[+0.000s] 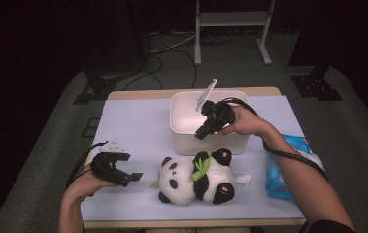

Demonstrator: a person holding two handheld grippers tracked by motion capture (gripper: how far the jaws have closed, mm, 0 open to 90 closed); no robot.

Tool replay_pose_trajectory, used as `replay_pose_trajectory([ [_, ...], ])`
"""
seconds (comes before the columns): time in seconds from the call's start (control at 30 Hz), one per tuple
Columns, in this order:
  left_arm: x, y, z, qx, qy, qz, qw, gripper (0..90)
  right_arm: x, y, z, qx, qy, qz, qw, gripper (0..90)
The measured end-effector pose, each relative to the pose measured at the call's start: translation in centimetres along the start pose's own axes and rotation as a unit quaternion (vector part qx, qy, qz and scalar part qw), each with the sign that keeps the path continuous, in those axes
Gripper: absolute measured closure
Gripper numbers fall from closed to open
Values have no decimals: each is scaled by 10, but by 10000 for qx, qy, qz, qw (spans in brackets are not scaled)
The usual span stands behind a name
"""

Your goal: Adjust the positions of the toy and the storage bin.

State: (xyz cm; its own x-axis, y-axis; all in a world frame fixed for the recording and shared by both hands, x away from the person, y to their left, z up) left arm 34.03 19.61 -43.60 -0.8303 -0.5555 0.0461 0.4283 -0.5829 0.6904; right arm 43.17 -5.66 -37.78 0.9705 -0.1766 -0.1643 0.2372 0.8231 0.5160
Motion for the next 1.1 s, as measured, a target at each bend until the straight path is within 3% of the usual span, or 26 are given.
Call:
replay_pose_trajectory([
  [0.13,0,0,1,22,15,21,10000,105,1,0,0,5,31,-79,10000,816],
  [0.27,0,0,1,28,15,29,10000,105,2,0,5,87,-42,-118,9999,748],
  [0.57,0,-1,-1,-14,21,13,10000,105,0,-9,28,304,-185,-203,9992,690],
  [0.87,2,-2,-3,-21,-26,7,10000,104,-10,-16,46,493,-252,-214,9982,661],
  [1.1,0,-3,-3,-29,-6,42,10000,103,-27,-18,52,617,-226,-91,9978,650],
])
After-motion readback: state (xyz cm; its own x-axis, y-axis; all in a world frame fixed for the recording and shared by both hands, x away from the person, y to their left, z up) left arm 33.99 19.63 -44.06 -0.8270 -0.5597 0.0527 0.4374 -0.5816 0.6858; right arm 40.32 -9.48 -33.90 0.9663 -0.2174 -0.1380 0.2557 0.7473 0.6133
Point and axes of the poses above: each handheld gripper's, and its own axes: z roughly backward along the jaws, y roughly out of its top, x roughly to its right, the point moved 8 cm from there along -z, roughly forward along the jaws, and after that the axes turned 3 degrees about -z, right-handed, at the moved point
